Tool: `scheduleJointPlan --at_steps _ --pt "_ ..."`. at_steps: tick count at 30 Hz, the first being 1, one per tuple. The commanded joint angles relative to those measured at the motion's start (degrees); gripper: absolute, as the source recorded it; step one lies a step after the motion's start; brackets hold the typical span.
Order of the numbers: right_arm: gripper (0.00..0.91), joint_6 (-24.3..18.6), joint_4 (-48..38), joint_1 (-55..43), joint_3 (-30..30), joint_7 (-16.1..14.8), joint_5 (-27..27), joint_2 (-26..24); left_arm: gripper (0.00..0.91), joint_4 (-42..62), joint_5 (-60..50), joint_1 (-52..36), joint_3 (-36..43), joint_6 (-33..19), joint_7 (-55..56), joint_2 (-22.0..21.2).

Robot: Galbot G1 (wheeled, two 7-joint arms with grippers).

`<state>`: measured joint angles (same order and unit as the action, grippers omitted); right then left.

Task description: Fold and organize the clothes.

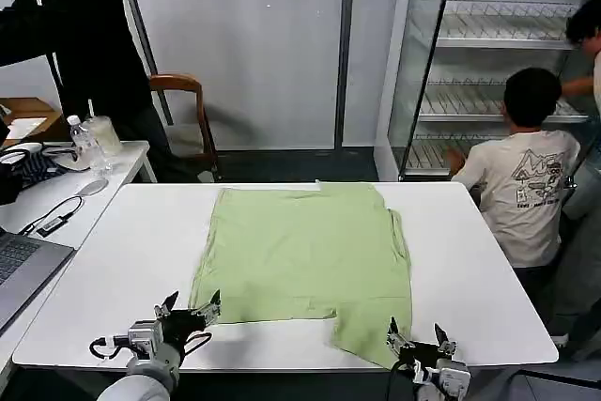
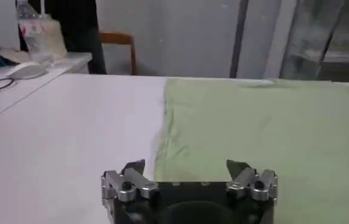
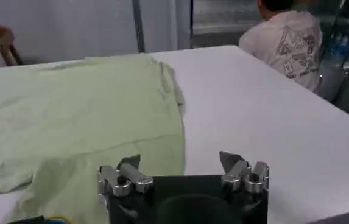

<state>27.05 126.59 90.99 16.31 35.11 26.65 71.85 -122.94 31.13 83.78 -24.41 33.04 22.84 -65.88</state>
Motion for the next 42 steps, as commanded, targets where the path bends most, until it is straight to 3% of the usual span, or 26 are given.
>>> scheduleJointPlan --at_steps 1,32,42 --pt "0.907 -0.3 -1.5 -0.1 -0.1 -0.1 0.6 0.1 0.907 2.2 0.3 -0.5 0.0 -0.1 -0.1 0.0" --pt "0.907 -1.4 -5.7 -1.3 -1.9 -0.2 -0.5 1.3 0.907 7.2 0.1 -1.7 0.8 -1.3 -0.2 -1.2" --pt "0.907 -0.9 -7.3 -1.1 -3.1 0.2 -8.6 1.2 0.907 7.6 0.1 -1.4 0.8 -1.6 -0.2 -1.3"
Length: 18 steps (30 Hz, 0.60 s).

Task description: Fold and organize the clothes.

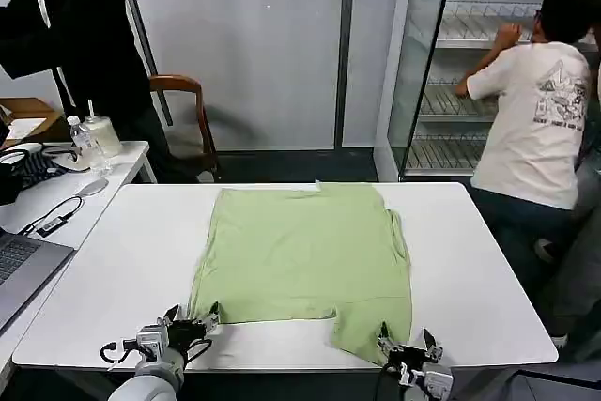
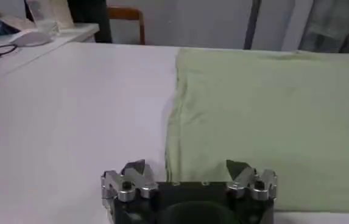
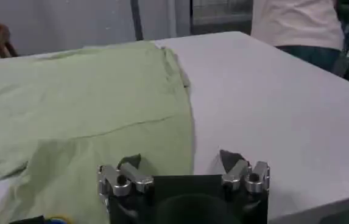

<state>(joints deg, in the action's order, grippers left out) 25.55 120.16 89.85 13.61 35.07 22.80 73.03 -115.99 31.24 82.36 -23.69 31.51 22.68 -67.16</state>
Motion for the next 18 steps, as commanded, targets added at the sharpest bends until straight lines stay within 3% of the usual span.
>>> scheduleJointPlan --at_steps 1,8,10,12,13,14,16,17,18 --pt "0.907 0.7 -0.9 0.0 -0.3 0.3 -4.9 0.0 0.907 0.7 0.0 0.0 0.1 -0.1 0.0 -0.1" --pt "0.897 0.9 -1.1 -0.2 -0.3 0.4 -4.9 -0.1 0.907 1.1 -0.1 -0.1 0.2 -0.2 -0.1 -0.1" --pt "0.695 0.9 -1.1 -0.1 -0.3 0.3 -4.9 0.0 0.907 1.0 -0.3 0.0 0.4 -0.2 -0.1 -0.1" --pt "0.081 0.8 -1.1 -0.1 -0.3 0.4 -4.6 0.1 0.907 0.9 -0.7 0.1 0.6 -0.3 -0.2 -0.2" --pt "0.0 0.7 -1.2 -0.1 -0.3 0.4 -4.6 0.1 0.595 0.9 -0.8 0.2 0.7 -0.3 -0.2 -0.2" --pt "0.0 0.7 -1.2 -0.1 -0.3 0.4 -4.4 0.2 0.272 0.8 -0.8 0.2 0.7 -0.3 -0.2 -0.2" --pt "0.0 0.6 -1.1 -0.1 -0.3 0.6 -3.7 0.3 0.06 0.8 -1.2 0.2 0.8 -0.3 -0.4 -0.2" --pt "0.0 0.7 -1.0 -0.1 -0.3 0.7 -3.5 0.3 0.01 0.7 -1.3 0.2 0.9 -0.3 -0.5 -0.2" --pt "0.0 0.6 -1.0 -0.1 -0.3 0.6 -3.5 0.3 0.02 0.8 -1.5 0.2 0.9 -0.4 -0.7 -0.2"
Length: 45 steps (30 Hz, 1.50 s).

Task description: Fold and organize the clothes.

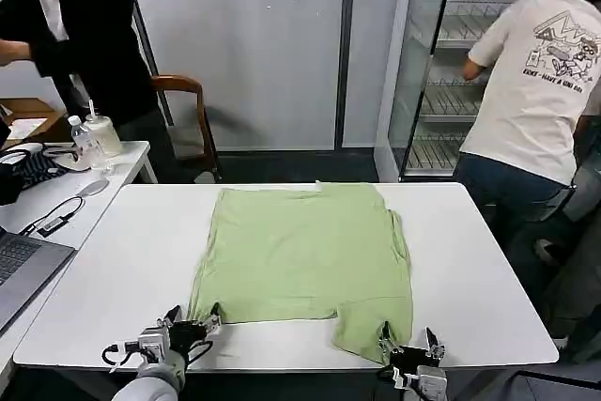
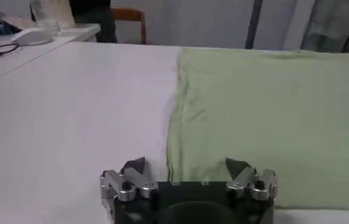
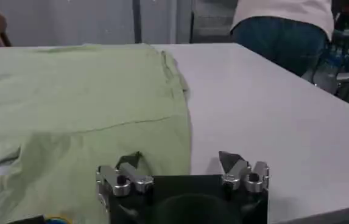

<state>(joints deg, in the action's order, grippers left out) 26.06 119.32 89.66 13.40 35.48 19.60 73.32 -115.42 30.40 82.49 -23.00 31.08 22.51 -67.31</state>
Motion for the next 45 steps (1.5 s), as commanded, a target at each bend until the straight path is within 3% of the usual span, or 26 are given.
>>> scheduleJointPlan --at_steps 1,19,30,45 --pt "0.0 0.0 -0.1 0.1 -0.1 0.1 -0.3 0.1 0.02 0.2 -0.8 0.1 0.2 0.0 -0.6 -0.1" --pt "0.0 -0.9 1.7 0.7 -0.2 0.3 1.2 0.6 0.02 -0.1 -1.8 0.4 0.8 -0.7 -0.9 -0.7" --pt "0.0 -4.8 7.9 2.7 -0.2 -0.6 -5.0 0.9 0.01 -6.7 -1.7 2.2 -1.8 -1.0 -0.9 -2.0" --pt "0.0 -5.6 4.1 -6.7 1.8 -2.3 -6.0 1.4 0.02 -6.5 -0.4 -2.7 -3.1 -0.4 -0.9 -2.8"
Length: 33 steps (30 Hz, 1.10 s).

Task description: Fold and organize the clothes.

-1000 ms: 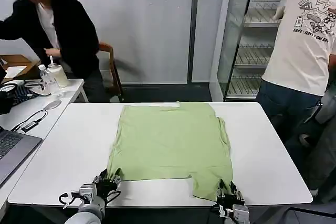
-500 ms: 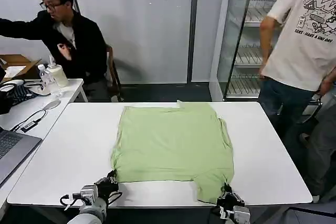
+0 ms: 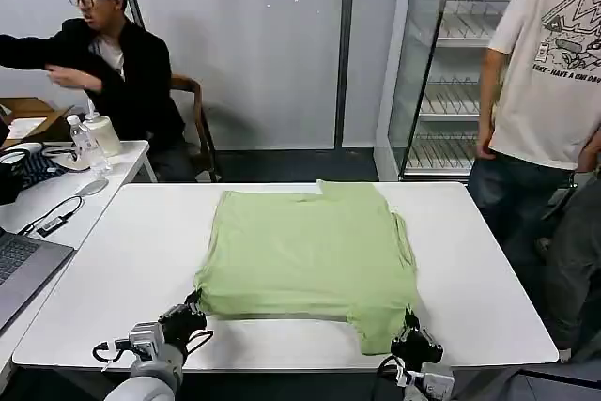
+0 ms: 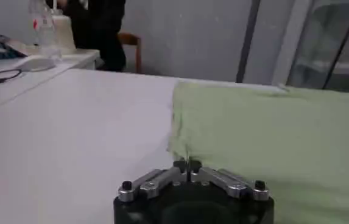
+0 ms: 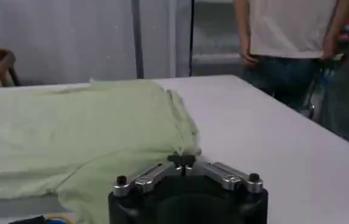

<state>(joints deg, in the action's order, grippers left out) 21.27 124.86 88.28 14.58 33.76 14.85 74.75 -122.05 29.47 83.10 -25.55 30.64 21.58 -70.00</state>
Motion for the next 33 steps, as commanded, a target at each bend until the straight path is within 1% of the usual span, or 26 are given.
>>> scheduleJointPlan --at_steps 1,6,7,14,21,33 --pt "0.0 -0.5 -2.0 -6.5 0.7 -0.8 -1.1 -0.1 0.02 0.4 0.6 -4.1 -0.4 0.0 0.0 -0.1" --pt "0.0 1.1 -5.7 -13.5 1.4 -1.8 -0.6 -0.5 0.02 3.8 0.7 -7.9 1.2 0.1 -0.2 -0.1" --pt "0.0 1.2 -6.4 -14.7 1.5 -2.5 -0.6 -0.5 0.02 4.7 0.8 -8.8 1.4 0.1 -0.3 0.0" --pt "0.0 1.8 -12.7 -19.1 0.6 -4.5 -0.2 -1.6 0.01 9.4 1.5 -13.4 2.9 0.0 -0.5 -0.3" --pt "0.0 2.3 -18.1 -23.7 1.0 -5.2 0.3 -2.4 0.02 13.2 1.6 -17.8 4.5 0.1 -0.5 0.1" --pt "0.0 2.7 -23.9 -30.5 1.1 -6.2 2.2 -4.2 0.02 16.8 1.8 -22.8 6.4 0.5 -0.5 -0.2"
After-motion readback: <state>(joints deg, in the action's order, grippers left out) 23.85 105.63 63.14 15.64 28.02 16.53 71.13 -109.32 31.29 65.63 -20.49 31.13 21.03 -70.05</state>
